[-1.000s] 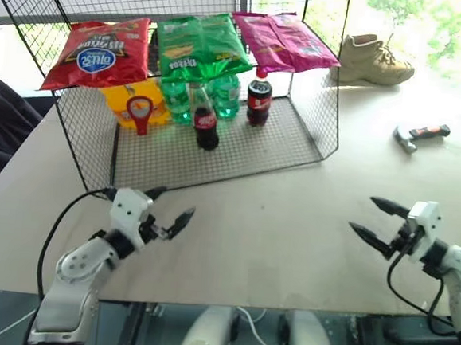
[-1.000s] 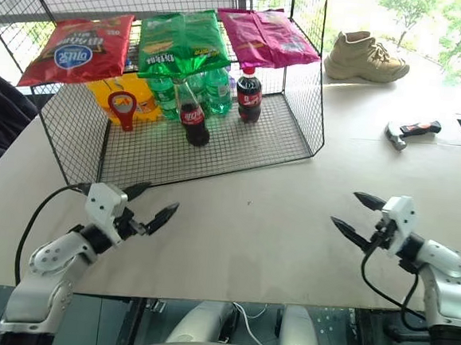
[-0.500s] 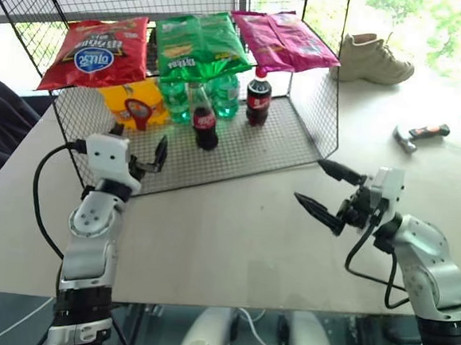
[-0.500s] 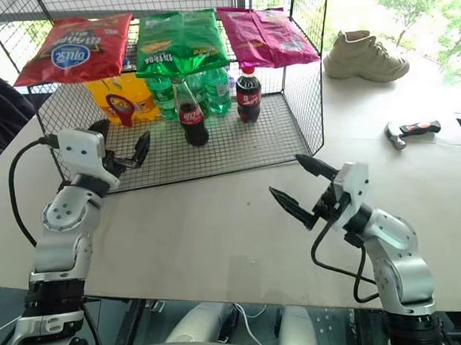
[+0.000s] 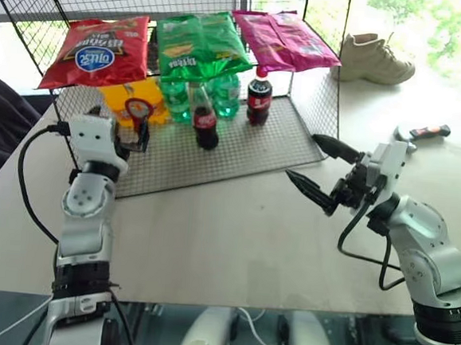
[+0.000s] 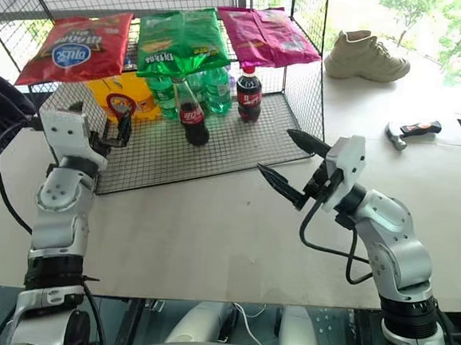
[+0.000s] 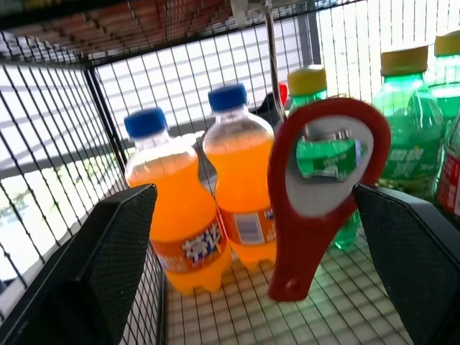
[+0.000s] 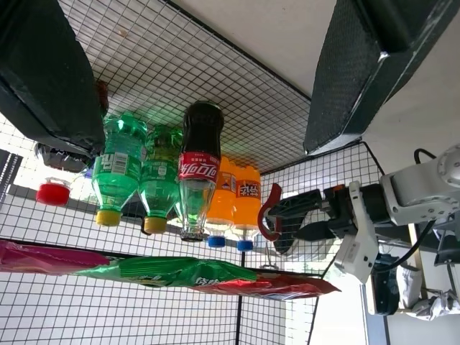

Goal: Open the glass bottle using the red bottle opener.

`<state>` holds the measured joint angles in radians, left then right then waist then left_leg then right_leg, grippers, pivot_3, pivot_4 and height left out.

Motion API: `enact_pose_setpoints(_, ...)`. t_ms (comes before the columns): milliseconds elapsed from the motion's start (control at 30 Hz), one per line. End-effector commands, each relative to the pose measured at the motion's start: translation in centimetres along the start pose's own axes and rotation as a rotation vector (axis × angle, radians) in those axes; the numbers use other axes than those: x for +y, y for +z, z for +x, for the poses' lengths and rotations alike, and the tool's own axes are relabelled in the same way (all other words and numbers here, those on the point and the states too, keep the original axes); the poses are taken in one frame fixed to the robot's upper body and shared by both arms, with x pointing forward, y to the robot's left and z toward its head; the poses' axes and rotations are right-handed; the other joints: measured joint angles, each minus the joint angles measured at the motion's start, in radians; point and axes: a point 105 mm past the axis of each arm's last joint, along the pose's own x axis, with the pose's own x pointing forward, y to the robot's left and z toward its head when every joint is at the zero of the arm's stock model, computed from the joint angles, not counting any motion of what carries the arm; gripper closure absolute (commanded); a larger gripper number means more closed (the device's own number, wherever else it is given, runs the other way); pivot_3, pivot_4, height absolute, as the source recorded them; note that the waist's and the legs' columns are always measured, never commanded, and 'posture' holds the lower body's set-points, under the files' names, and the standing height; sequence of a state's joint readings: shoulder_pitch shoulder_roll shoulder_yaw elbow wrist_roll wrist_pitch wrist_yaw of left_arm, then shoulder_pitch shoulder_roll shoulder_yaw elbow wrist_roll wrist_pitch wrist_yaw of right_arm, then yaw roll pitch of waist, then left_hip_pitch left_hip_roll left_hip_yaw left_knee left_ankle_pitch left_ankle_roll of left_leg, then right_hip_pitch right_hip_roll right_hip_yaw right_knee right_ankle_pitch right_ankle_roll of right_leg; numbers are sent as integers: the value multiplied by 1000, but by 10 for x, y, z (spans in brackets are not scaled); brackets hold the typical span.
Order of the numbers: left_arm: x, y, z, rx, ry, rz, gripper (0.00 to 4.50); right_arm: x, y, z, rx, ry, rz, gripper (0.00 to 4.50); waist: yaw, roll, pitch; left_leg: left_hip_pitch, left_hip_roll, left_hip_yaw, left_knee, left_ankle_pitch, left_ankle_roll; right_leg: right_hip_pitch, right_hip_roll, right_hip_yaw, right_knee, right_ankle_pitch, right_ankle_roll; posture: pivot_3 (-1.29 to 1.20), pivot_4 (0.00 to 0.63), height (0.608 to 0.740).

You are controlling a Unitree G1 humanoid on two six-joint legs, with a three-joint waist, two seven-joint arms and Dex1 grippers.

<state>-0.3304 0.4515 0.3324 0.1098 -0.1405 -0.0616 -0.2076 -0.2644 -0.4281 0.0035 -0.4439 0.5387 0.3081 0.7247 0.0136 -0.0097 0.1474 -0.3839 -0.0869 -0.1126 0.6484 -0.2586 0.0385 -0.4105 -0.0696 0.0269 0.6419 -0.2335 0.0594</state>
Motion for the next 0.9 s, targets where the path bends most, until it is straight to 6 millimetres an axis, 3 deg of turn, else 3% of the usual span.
enact_pose_setpoints(33, 1, 10, 6, -50, -29, 32, 0, 2, 12, 2, -29, 9, -46, 60, 0, 0, 0, 0, 0, 0, 0, 0, 0, 0, 0, 0, 0, 0, 0, 0, 150, 740)
enact_pose_setpoints(167, -1, 10, 8, -58, -54, 25, 0, 1, 12, 1, -28, -2, -52, 60, -1, 0, 0, 0, 0, 0, 0, 0, 0, -1, 0, 0, 0, 0, 0, 0, 150, 740)
enact_pose_setpoints(233, -2, 9, 8, -60, -60, 18, 524, 1, 12, 0, -29, -7, -53, 0, -1, 0, 0, -1, 0, 0, 0, 0, 0, -1, 0, 0, 0, 0, 0, 0, 150, 740)
enact_pose_setpoints(533, -7, 4, 7, -44, -77, -7, 4293, 1, 12, 2, -34, -12, -57, 0, -1, 0, 0, -1, 0, 0, 0, 0, 0, -1, 0, 0, 0, 0, 0, 0, 150, 740)
enact_pose_setpoints(800, -11, 1, 1, -35, -49, -149, 4438, 0, 11, 2, -29, -12, -57, 0, -1, 0, 0, -1, 0, 0, 0, 0, 0, -1, 0, 0, 0, 0, 0, 0, 150, 740)
enact_pose_setpoints(900, -19, 15, -4, -95, -86, -281, 4438, -2, 11, 1, -26, -13, -57, 0, -1, 0, 0, -1, 0, 0, 0, 0, 0, -1, 0, 0, 0, 0, 0, 0, 150, 740)
